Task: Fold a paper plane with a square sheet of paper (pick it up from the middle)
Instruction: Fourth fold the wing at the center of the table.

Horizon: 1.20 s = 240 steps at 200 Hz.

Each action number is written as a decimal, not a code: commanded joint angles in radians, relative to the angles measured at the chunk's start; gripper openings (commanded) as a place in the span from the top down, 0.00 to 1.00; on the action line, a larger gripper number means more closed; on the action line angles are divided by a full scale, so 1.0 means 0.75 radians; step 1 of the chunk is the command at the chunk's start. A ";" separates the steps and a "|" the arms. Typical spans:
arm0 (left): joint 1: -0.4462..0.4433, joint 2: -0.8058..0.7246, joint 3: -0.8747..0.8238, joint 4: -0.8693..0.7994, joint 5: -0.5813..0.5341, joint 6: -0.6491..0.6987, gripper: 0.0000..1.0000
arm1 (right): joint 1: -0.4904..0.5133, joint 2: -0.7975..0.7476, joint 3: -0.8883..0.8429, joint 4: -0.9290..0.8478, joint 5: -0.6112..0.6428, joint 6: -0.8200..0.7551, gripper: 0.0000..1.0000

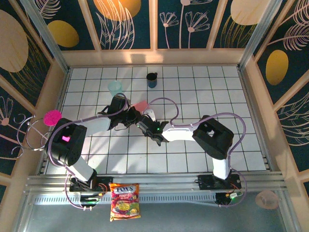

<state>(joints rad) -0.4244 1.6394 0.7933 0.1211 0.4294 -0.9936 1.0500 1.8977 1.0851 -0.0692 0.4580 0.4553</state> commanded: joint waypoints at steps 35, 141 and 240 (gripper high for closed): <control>-0.001 -0.006 0.054 -0.043 -0.010 -0.015 0.92 | 0.034 0.002 0.024 -0.046 0.136 -0.076 0.61; 0.000 0.003 0.061 -0.061 -0.012 -0.010 0.91 | 0.066 0.023 0.037 -0.061 0.217 -0.154 0.76; 0.038 -0.057 0.090 -0.158 -0.108 0.076 0.59 | 0.063 -0.021 -0.021 -0.073 0.074 -0.196 0.95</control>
<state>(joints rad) -0.4191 1.6379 0.8310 0.0578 0.3954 -0.9714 1.0950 1.8992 1.0908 -0.0994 0.5499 0.3195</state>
